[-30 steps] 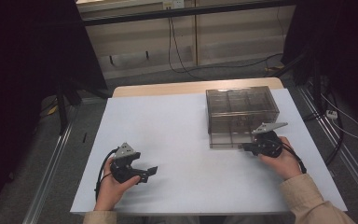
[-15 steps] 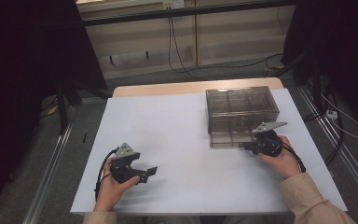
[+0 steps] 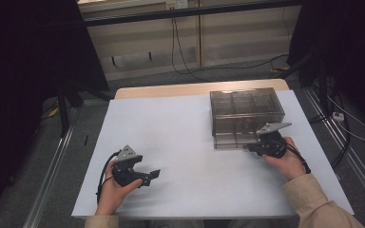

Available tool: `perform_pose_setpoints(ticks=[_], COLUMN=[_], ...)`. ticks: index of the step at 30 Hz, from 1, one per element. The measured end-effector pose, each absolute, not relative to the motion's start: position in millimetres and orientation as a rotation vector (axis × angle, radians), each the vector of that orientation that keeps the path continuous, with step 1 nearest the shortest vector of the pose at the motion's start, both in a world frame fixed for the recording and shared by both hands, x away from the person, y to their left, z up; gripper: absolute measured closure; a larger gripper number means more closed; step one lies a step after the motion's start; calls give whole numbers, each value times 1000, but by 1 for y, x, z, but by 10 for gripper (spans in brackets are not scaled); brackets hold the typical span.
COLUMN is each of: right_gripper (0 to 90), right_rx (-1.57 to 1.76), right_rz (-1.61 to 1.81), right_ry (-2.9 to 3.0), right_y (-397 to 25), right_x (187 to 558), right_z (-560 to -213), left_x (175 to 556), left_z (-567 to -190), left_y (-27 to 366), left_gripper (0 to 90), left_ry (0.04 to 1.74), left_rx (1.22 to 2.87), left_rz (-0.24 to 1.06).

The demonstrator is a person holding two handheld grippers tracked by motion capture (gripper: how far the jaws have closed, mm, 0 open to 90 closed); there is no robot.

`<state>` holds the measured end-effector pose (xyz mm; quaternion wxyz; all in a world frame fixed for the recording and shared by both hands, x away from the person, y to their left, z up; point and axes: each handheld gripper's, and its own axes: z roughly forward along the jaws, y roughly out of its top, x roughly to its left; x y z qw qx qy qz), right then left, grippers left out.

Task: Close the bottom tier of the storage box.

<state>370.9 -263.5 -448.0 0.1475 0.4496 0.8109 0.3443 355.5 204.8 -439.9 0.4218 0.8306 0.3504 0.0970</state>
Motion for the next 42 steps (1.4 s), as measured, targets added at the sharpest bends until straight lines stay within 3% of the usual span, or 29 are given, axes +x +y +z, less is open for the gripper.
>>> perform_pose_setpoints(ticks=[42], right_gripper=[900], right_rx=[1316], right_rz=[988], right_ry=[2272], right_y=[-265], right_x=[385], right_z=[-450], left_x=[356], left_z=[-440], left_y=[206], left_gripper=[74], left_ry=[877], left_rx=[2081], left_rz=[248])
